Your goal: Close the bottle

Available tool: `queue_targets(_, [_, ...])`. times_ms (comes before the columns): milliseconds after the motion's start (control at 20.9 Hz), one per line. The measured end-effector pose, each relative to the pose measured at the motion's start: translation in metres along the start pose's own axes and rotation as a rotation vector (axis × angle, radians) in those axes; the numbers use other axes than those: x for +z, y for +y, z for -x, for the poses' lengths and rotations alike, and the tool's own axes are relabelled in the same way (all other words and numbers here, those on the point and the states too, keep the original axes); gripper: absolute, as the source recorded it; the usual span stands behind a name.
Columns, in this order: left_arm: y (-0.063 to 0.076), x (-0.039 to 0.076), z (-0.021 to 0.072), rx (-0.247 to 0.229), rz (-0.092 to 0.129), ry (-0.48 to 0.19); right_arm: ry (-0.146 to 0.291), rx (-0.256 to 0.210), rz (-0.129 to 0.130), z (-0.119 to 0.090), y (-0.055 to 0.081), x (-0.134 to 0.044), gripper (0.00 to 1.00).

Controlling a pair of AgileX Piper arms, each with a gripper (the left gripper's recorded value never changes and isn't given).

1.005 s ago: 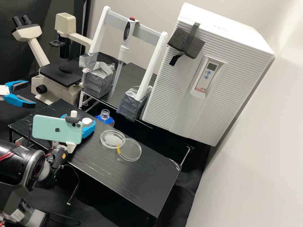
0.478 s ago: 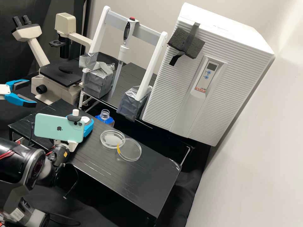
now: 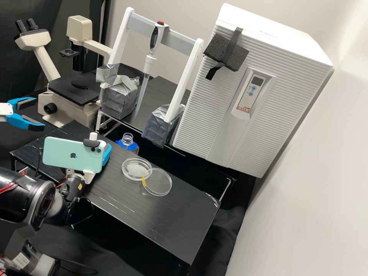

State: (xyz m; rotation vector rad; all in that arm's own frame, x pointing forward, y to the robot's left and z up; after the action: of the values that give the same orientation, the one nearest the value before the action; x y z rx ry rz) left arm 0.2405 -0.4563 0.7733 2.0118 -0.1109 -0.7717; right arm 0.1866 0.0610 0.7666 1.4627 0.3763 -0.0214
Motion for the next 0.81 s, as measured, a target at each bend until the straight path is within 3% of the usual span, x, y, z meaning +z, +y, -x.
queue_targets(526, [-0.001,0.000,0.0003,-0.002,0.001,0.000,0.000,0.000,-0.014,0.000,0.000,0.000,0.00])
queue_targets(813, [-0.003,0.001,0.0017,-0.007,0.008,0.003,0.022,0.061,-0.012,-0.005,0.014,-0.006,0.00])
